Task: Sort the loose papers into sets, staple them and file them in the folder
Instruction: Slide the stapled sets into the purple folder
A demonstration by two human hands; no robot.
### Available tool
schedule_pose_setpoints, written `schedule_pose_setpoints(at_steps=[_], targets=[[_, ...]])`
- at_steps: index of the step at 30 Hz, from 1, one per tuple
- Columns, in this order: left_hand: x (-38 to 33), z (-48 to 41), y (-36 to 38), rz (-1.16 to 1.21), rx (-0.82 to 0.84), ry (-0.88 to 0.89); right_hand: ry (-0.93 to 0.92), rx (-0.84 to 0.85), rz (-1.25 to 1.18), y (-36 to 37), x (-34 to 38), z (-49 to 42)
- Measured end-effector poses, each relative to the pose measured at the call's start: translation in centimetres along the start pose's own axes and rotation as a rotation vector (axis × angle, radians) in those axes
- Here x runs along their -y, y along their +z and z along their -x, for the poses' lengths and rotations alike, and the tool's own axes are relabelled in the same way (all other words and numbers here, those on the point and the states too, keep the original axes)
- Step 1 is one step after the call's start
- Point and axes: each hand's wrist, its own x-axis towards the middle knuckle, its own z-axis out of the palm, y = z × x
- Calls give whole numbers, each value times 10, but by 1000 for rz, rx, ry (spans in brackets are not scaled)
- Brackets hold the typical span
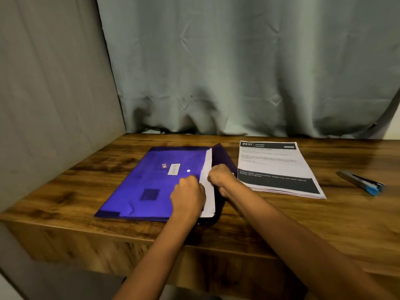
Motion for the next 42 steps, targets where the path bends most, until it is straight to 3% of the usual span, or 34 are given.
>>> schedule_pose_setpoints(at_steps=[6,11,20,23,29,34,42], targets=[[-1,4,5,7,8,7,-91,-114,132,1,-5,-2],[-4,4,3,-25,26,15,-90,-161,88,6,-6,-3],[-9,3,-7,13,26,-25,-63,-26,59,11,2,-1],[-10,5,-7,14,21,-28,33,3,-12,3,7,0],[-12,6,-10,7,6,-26,67,-77,-108,1,4,0],[-13,4,-12,49,-12,-25,81,-46,-185,9,7,4],[-13,5,-16,69,-17,-5,50,-46,-92,8,8,2]])
